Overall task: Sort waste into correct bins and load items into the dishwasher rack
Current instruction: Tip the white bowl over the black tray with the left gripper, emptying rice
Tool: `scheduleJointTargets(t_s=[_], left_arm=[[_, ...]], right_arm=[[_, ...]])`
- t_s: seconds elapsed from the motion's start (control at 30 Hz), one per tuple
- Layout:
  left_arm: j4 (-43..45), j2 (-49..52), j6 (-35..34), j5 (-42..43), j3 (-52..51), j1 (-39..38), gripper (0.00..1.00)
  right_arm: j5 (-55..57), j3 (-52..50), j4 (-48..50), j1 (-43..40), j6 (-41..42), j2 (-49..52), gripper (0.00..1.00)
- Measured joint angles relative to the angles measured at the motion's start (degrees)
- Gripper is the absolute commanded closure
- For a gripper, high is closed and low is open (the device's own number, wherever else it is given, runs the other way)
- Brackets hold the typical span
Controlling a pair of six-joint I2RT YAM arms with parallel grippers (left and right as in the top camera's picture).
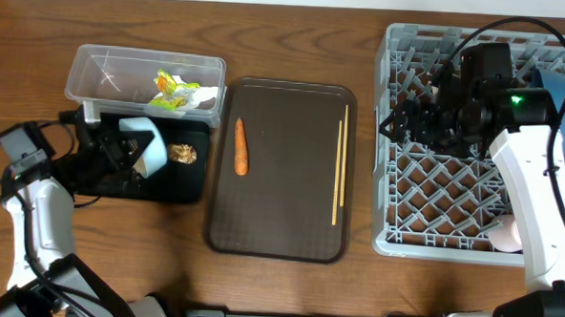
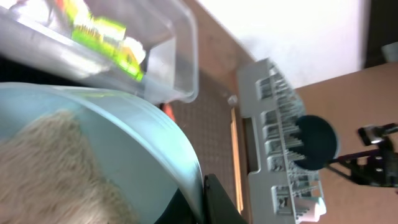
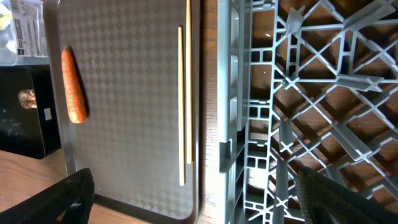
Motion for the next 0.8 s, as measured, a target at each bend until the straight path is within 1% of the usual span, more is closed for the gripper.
scheduleJointTargets(t_s=[0.1,0.27,0.63,0.8], left_arm=[[2.25,0.00,0.79,3.78,-0.35,1.20,0.94],[2.67,0.07,1.03,6.69,-0.35,1.49,0.94],[3.50,3.80,2.78,8.44,-0.39,1.49,0.93],[5.88,6.95,3.76,8.85,-1.03,1.49,0.94]], right_arm=[[-0.02,0.00,0.04,0.00,0.00,0.00,0.04],[0.00,0.00,0.07,0.00,0.00,0.00,0.04],[0.00,0.00,0.07,0.00,0.00,0.00,0.04],[-0.02,0.00,0.04,0.00,0.00,0.00,0.04]])
